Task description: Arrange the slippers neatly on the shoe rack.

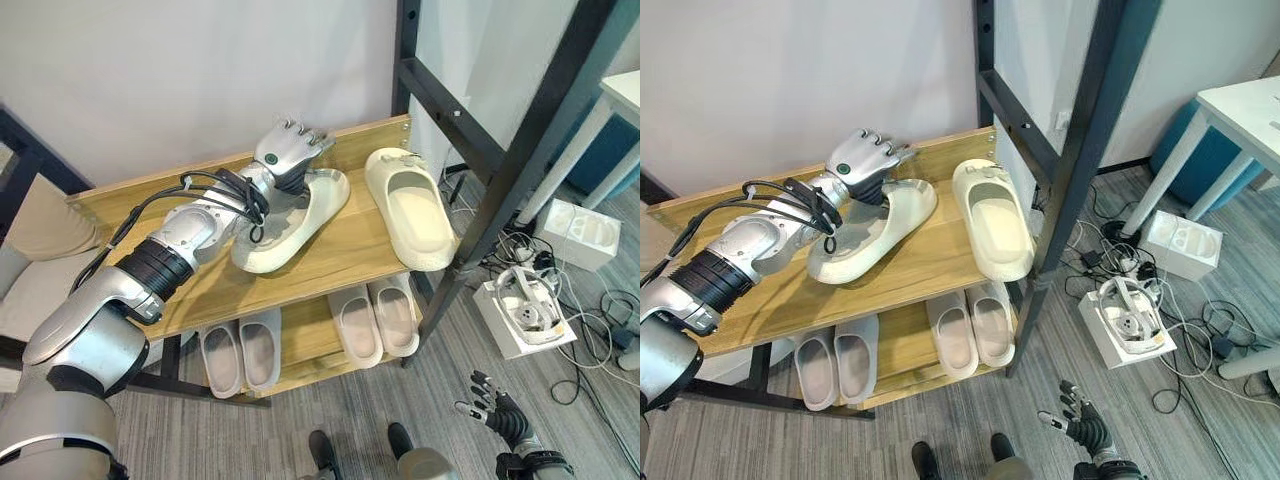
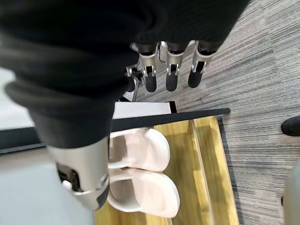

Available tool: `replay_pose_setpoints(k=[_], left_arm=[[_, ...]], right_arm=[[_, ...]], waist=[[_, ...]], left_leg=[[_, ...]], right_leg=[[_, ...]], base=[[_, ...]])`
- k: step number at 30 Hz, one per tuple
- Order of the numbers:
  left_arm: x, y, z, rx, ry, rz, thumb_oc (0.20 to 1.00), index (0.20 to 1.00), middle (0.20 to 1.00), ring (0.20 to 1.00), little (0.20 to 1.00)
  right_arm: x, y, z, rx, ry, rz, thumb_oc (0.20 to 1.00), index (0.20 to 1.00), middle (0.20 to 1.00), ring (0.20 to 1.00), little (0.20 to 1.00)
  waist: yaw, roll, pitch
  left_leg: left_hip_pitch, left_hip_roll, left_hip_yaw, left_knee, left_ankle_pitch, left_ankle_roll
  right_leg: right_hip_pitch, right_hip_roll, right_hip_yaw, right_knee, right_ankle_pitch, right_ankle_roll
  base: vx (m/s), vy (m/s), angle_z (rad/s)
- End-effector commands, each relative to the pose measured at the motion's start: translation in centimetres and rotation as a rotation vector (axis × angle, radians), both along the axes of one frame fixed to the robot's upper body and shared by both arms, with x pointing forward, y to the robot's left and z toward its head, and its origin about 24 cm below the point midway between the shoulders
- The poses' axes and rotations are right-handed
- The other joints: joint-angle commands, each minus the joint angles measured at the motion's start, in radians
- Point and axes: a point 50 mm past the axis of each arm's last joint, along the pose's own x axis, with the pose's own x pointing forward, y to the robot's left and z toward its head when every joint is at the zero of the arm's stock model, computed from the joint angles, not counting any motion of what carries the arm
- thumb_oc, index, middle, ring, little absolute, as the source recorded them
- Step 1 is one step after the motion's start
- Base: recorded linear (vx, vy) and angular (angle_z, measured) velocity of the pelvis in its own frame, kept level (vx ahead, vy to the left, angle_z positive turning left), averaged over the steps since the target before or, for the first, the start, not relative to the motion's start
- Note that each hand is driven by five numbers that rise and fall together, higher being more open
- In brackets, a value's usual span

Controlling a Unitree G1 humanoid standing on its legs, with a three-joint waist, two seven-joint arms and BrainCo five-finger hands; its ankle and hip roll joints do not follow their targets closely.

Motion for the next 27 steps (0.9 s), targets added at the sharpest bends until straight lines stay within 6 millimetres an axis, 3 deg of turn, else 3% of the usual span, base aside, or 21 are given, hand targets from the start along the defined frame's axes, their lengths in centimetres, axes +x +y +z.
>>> replay_pose_setpoints(k=[1,11,14,16,18,19,20,21,22,24,27], left_arm=[[0.6,2.7,4.4,-0.121,-0.089,0.115,1.0,1.0,1.0,1.0,1.0],[-0.5,3.1,4.7,-0.19,-0.072,0.084,1.0,1.0,1.0,1.0,1.0],[-0.7,3.4,4.2,-0.294,-0.01,0.062,1.0,1.0,1.0,1.0,1.0],[-1.2,3.9,3.2,-0.513,0.118,-0.013,1.0,1.0,1.0,1.0,1.0],[-2.4,4.4,0.5,-0.832,0.339,-0.158,1.0,1.0,1.0,1.0,1.0],[-2.4,4.4,0.5,-0.832,0.339,-0.158,1.0,1.0,1.0,1.0,1.0],[-3.3,4.6,-0.9,-0.998,0.459,-0.245,1.0,1.0,1.0,1.0,1.0],[-4.4,4.1,-3.1,-1.133,0.621,-0.329,1.0,1.0,1.0,1.0,1.0],[-5.3,3.6,-6.9,-1.288,0.866,-0.338,1.0,1.0,1.0,1.0,1.0],[-5.5,3.3,-9.2,-1.306,0.953,-0.263,1.0,1.0,1.0,1.0,1.0],[-5.6,2.6,-9.8,-1.324,0.982,-0.262,1.0,1.0,1.0,1.0,1.0]], right_arm=[[0.7,0.2,1.6,0.035,-0.091,-0.008,1.0,1.0,1.0,1.0,1.0],[1.3,0.7,1.3,0.035,-0.074,0.008,1.0,1.0,1.0,1.0,1.0],[1.5,0.9,1.2,0.034,-0.066,0.012,1.0,1.0,1.0,1.0,1.0],[1.9,1.2,1.1,0.042,-0.064,0.012,1.0,1.0,1.0,1.0,1.0],[2.2,1.7,0.8,0.05,-0.052,0.011,1.0,1.0,1.0,1.0,1.0],[2.2,1.7,0.8,0.05,-0.052,0.011,1.0,1.0,1.0,1.0,1.0],[2.4,2.0,0.6,0.053,-0.045,0.019,1.0,1.0,1.0,1.0,1.0],[2.7,2.3,0.6,0.057,-0.048,0.024,1.0,1.0,1.0,1.0,1.0],[3.3,2.2,0.8,0.053,-0.05,0.032,1.0,1.0,1.0,1.0,1.0],[5.4,2.1,1.3,0.043,-0.077,0.034,1.0,1.0,1.0,1.0,1.0],[6.5,2.5,1.6,0.048,-0.094,0.035,1.0,1.0,1.0,1.0,1.0]], waist=[[0.023,-0.037,-0.035],[0.056,-0.04,-0.04],[0.065,-0.041,-0.04],[0.076,-0.043,-0.043],[0.093,-0.043,-0.045],[0.093,-0.043,-0.045],[0.097,-0.04,-0.047],[0.104,-0.039,-0.05],[0.11,-0.037,-0.055],[0.119,-0.04,-0.059],[0.124,-0.042,-0.062]], left_leg=[[0.111,0.015,-0.042,-0.002,-0.159,-0.04],[0.11,0.008,-0.068,-0.002,-0.155,-0.037],[0.11,0.007,-0.073,-0.002,-0.152,-0.037],[0.11,0.005,-0.078,-0.002,-0.148,-0.036],[0.108,0.003,-0.082,-0.002,-0.142,-0.035],[0.108,0.003,-0.082,-0.002,-0.142,-0.035],[0.11,0.003,-0.081,-0.002,-0.141,-0.034],[0.109,0.003,-0.081,-0.002,-0.14,-0.033],[0.109,0.003,-0.083,-0.002,-0.138,-0.032],[0.109,0.004,-0.088,-0.002,-0.136,-0.031],[0.108,0.004,-0.091,-0.002,-0.135,-0.03]], right_leg=[[-0.032,-0.052,-0.052,0.0,-0.009,0.09],[-0.015,-0.053,-0.081,-0.001,-0.015,0.085],[-0.012,-0.053,-0.086,-0.001,-0.015,0.083],[-0.009,-0.054,-0.09,-0.002,-0.014,0.08],[-0.007,-0.055,-0.096,-0.003,-0.01,0.079],[-0.007,-0.055,-0.096,-0.003,-0.01,0.079],[-0.005,-0.056,-0.098,-0.005,-0.008,0.078],[-0.006,-0.058,-0.1,-0.005,-0.005,0.077],[-0.003,-0.059,-0.104,-0.006,-0.003,0.076],[0.0,-0.061,-0.11,-0.006,-0.002,0.075],[-0.001,-0.061,-0.113,-0.007,-0.001,0.076]], base=[[0.0,-0.007,0.17],[-0.01,-0.002,0.14],[0.0,0.001,0.03],[-0.01,-0.002,0.04],[-0.01,0.001,0.02],[-0.01,0.007,0.05],[-0.01,0.011,0.13],[0.0,0.031,0.13],[0.01,0.035,0.13],[0.02,0.016,0.2],[0.01,-0.001,0.09]])
